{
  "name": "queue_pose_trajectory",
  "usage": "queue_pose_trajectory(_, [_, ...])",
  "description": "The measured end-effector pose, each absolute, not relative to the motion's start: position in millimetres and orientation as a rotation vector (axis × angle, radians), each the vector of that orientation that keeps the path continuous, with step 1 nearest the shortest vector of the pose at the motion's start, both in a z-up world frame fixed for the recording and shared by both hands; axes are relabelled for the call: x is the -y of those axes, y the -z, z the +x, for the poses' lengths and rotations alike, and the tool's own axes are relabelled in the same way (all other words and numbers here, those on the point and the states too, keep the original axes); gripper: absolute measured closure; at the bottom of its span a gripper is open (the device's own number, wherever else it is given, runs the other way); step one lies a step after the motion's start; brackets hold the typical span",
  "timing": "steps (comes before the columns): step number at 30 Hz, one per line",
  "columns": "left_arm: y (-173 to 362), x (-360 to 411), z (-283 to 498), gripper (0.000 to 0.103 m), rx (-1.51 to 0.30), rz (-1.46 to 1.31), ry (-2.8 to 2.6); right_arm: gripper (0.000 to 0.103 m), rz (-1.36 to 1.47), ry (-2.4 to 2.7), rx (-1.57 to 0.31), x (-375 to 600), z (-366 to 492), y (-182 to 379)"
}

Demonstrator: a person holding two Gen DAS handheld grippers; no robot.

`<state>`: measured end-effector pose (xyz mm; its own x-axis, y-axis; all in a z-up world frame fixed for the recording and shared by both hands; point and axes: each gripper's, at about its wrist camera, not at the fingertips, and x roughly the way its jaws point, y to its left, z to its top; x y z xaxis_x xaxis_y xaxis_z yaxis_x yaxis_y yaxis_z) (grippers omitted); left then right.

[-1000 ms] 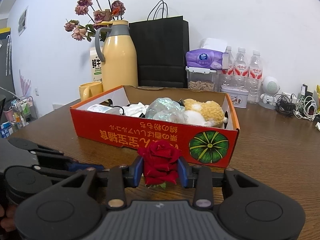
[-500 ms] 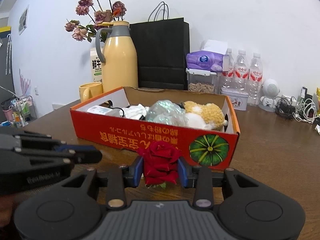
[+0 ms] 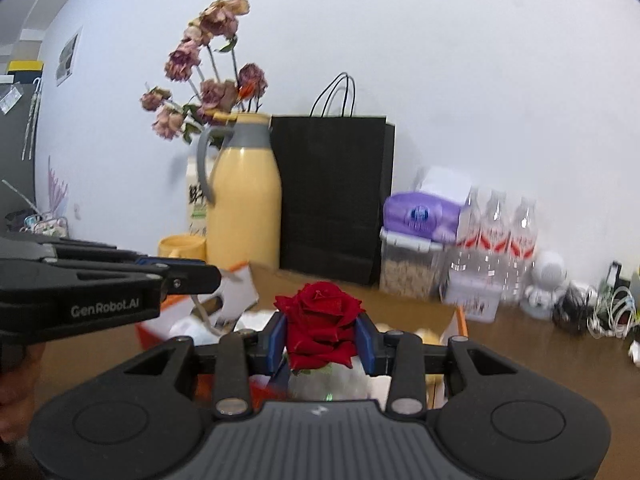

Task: Organize objects
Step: 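Carry the rose with the right tool while the left tool carries its piece, both releasing into the box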

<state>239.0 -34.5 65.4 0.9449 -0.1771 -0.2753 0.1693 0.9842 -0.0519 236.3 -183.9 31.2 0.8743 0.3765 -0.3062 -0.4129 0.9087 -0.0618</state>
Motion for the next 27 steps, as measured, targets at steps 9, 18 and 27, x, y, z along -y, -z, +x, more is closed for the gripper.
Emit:
queue_pose_trajectory(9, [-57.4,21.4,311.5,0.096,-0.327,-0.119,0.119,0.067,-0.056,-0.383,-0.34,167.3,315.9,-26.1])
queue_pose_trajectory(18, [-26.2,16.5,347.1,0.095,-0.426,-0.09,0.087,0.064,-0.07,-0.39,-0.449,168.2,354.4,6.1])
queue_pose_trajectory(27, [-22.4,8.4,351.4,0.071,-0.428,-0.097,0.043,0.027,-0.066,-0.376,-0.464,176.4,356.1,11.7])
